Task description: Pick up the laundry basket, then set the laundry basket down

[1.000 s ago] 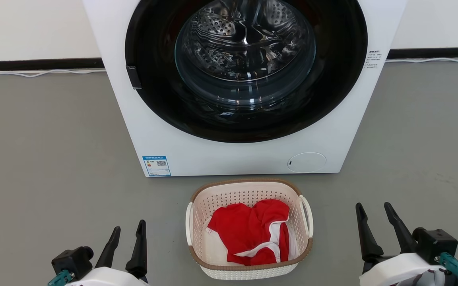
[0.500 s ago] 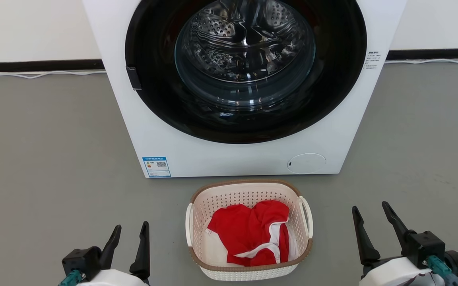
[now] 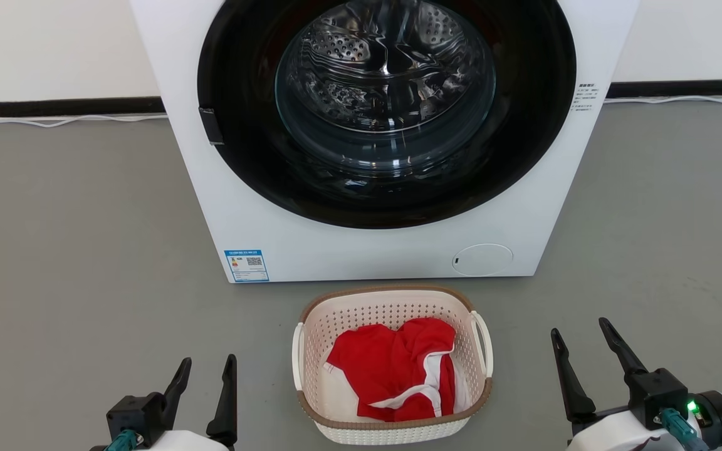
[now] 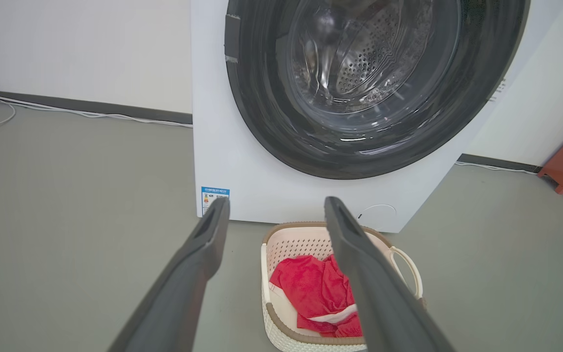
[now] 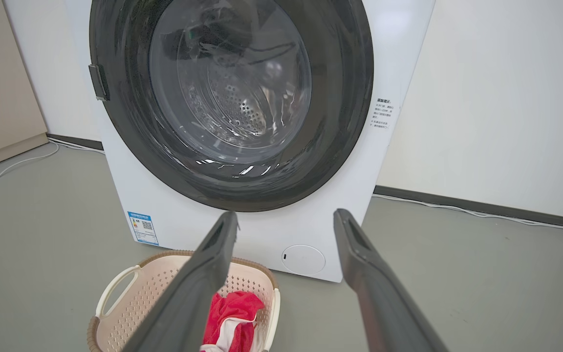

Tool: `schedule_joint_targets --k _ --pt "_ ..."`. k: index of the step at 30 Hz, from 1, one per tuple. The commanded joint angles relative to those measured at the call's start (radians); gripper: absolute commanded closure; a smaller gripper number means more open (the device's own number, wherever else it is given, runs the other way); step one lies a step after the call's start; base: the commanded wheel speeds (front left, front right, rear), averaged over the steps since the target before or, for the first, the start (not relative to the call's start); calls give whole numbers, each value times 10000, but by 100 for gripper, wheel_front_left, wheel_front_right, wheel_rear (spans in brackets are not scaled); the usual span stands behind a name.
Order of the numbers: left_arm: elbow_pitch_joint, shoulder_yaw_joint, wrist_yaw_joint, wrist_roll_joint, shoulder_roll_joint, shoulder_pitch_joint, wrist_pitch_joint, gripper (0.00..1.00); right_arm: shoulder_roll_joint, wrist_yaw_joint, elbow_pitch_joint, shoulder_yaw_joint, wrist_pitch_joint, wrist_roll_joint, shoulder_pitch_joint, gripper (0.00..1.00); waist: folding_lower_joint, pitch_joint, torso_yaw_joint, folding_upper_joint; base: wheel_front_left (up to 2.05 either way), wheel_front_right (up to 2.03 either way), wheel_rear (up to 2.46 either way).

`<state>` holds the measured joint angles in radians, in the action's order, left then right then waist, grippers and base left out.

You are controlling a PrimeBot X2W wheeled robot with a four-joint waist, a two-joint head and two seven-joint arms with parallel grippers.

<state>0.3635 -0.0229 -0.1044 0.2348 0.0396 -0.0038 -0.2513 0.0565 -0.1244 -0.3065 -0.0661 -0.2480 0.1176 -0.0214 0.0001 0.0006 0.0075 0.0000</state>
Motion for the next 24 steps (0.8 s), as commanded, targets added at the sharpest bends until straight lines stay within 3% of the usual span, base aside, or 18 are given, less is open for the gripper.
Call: schedule_joint_targets --k 1,14,24 --pt "-192 321 49 -46 106 -208 -105 0 55 -63 198 187 -137 83 -150 0 -1 17 -2 0 0 0 0" --pt "-179 376 8 74 106 -266 -105 0 12 -63 151 168 -137 61 -237 0 -1 237 -20 0 0 0 0" --pt "-29 217 -34 358 106 -1393 -105 0 57 -63 -286 264 -137 -97 -1453 0 -1 1940 -47 0 0 0 0"
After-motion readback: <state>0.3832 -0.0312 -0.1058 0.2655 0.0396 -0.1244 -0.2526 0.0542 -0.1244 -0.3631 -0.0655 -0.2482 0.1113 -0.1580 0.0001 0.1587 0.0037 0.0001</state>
